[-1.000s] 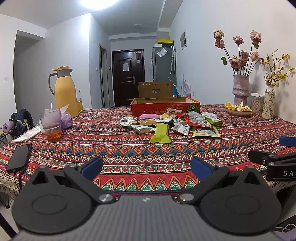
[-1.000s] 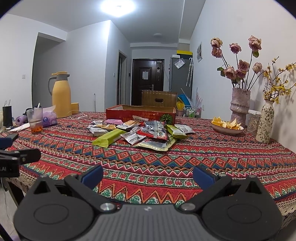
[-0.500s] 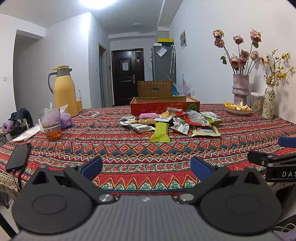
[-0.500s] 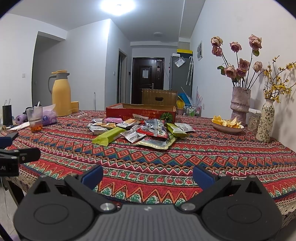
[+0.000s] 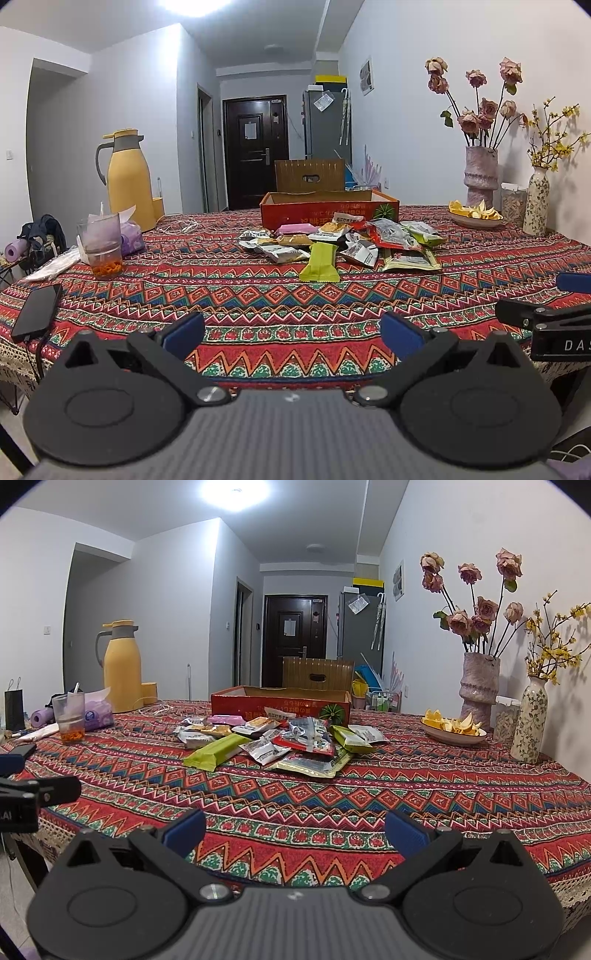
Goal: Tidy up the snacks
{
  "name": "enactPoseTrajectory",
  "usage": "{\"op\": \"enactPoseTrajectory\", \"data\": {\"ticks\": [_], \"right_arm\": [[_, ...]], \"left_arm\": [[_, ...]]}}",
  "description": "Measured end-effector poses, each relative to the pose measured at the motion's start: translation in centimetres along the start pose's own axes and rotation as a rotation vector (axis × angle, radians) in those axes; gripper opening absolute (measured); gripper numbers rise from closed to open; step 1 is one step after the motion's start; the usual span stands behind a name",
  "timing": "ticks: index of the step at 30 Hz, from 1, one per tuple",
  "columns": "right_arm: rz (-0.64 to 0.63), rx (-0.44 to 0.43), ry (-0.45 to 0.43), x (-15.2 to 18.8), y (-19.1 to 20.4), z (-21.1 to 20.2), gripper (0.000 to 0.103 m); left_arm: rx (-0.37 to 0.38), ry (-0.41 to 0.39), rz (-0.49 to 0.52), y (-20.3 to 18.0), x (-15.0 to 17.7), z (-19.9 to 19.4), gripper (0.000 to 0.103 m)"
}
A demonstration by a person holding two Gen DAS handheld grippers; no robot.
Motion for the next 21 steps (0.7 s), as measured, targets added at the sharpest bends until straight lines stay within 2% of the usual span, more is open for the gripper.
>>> {"op": "enactPoseTrajectory", "data": {"ticks": [21], "right_arm": [[-0.003,0.003,0.007,-0.19,-0.17,0.11,0.103]], "left_arm": [[0.003,0.004,-0.002,0.16,-0.12,0.03,0.103]]}}
Point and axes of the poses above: each gripper's, at about its wrist camera, not at the fingertips, and z roughly the way its jaws point, y to its left, x to its underside, the point moved 2 cm from there along z, roughly the way its jaws point, and after that the axes turned 11 degrees about x, right-handed, at the moved point
